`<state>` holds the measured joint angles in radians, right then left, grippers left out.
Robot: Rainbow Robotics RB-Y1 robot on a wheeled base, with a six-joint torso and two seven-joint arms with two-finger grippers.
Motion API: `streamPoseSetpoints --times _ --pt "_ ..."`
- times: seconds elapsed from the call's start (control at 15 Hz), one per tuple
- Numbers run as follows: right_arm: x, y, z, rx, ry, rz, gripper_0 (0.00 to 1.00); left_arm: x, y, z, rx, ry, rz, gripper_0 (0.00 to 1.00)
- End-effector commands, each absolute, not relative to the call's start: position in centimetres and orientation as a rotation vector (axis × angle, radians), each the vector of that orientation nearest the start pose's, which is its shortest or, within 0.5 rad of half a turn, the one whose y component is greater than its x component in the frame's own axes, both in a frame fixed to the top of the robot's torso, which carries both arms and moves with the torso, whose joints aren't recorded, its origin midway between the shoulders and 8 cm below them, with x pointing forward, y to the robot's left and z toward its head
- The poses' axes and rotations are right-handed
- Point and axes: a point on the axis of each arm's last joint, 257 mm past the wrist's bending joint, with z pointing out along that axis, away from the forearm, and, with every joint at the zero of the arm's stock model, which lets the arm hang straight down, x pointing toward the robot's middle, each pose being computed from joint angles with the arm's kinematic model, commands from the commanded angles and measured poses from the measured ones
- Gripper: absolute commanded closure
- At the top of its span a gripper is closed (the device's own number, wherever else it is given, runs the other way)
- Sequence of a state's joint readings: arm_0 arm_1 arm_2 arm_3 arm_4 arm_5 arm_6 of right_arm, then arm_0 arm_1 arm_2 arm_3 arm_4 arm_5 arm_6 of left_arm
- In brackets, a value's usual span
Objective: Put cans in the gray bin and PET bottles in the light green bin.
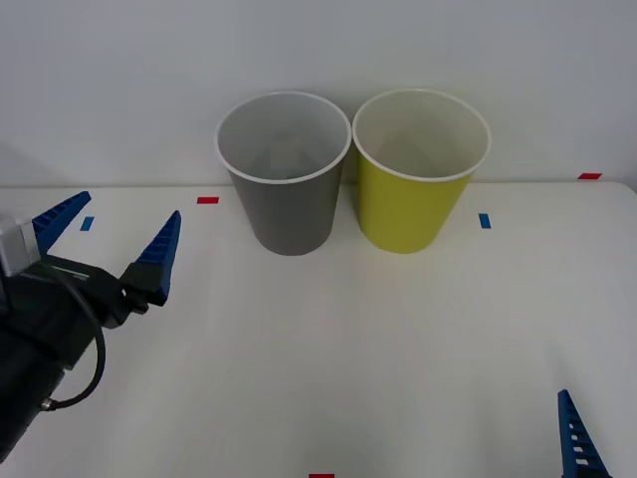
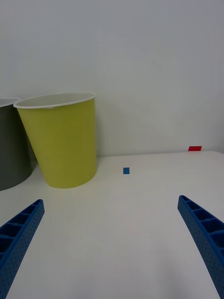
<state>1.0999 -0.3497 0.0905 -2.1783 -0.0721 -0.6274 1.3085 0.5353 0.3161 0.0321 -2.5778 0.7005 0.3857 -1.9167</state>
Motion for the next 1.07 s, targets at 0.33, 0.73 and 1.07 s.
streamPoseSetpoints --times 0.33,0.73,1.07 --pt "23.4 -29.2 -17.7 0.015 1.444 0.073 0.00 33.3 24.1 -10.5 0.142 1.423 0.004 0.00" --pt "23.4 -29.2 -17.7 0.015 1.444 0.073 0.00 29.4 24.3 -13.6 0.129 1.391 0.030 0.00" --pt "23.4 -29.2 -17.7 0.015 1.444 0.073 0.00 25.0 24.9 -15.9 0.094 1.394 0.091 0.00"
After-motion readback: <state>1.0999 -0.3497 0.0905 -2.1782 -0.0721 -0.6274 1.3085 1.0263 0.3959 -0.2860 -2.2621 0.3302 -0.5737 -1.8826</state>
